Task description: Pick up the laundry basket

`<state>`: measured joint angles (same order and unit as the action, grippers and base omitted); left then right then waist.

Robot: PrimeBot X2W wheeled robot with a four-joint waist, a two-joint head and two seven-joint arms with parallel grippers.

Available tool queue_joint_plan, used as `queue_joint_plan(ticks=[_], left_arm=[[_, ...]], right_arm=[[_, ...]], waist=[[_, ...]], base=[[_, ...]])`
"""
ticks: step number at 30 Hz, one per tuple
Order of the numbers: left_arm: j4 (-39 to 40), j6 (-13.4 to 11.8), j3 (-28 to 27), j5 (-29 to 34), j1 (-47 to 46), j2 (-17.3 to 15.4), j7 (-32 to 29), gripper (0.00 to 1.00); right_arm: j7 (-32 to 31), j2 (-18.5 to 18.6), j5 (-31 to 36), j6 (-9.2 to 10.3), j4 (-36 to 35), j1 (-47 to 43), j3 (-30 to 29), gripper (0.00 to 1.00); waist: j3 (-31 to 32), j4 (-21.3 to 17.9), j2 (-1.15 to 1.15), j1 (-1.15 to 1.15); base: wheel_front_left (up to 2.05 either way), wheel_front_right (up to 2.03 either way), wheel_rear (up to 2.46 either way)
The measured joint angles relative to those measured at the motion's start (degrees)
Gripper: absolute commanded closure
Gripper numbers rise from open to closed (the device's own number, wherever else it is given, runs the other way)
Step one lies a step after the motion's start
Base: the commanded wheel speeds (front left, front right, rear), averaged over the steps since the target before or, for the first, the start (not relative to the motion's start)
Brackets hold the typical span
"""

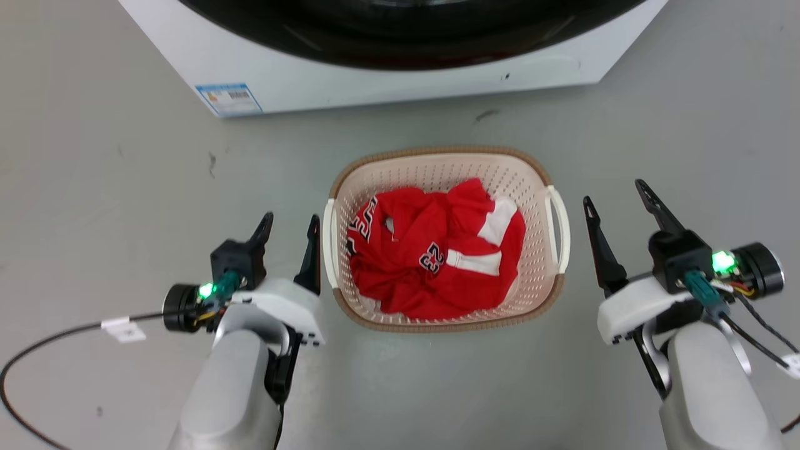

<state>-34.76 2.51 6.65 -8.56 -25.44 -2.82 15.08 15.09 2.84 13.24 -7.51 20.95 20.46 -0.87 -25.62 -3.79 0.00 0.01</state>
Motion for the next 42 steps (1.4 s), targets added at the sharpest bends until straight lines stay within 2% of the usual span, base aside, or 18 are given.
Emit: queue_joint_plan(ticks=[13,25,32,42], left_arm=[[-17.74,2.55,1.43,-0.10,-14.24,-0.01,0.00,0.00],[-30.41,3.83,3.48,-0.36,-23.46,-0.02,0.00,0.00],[-34.73,4.08,5.91,-1.79,-27.62,-0.02,0.00,0.00],[-36.86,4.12,9.35,-3.41,-30.93,-0.01,-0.01,0.00]], right_arm=[[0.00,-0.02,4.24,-0.01,18.11,13.31,1.37,0.00],[0.00,0.22,7.88,0.00,32.99,22.26,-1.90,0.00],[0.00,0.33,8.65,-0.01,38.84,27.00,-4.31,0.00],[0.00,0.38,10.55,-0.01,44.67,31.55,-7.06,0.00]], waist=[[-10.82,0.03,0.00,0.00],[-17.22,-0.09,0.00,0.00],[-20.70,0.16,0.00,0.00],[-24.50,0.57,0.00,0.00]], base=[[0.00,0.00,0.00],[0.00,0.00,0.00],[0.00,0.00,0.00],[0.00,0.00,0.00]])
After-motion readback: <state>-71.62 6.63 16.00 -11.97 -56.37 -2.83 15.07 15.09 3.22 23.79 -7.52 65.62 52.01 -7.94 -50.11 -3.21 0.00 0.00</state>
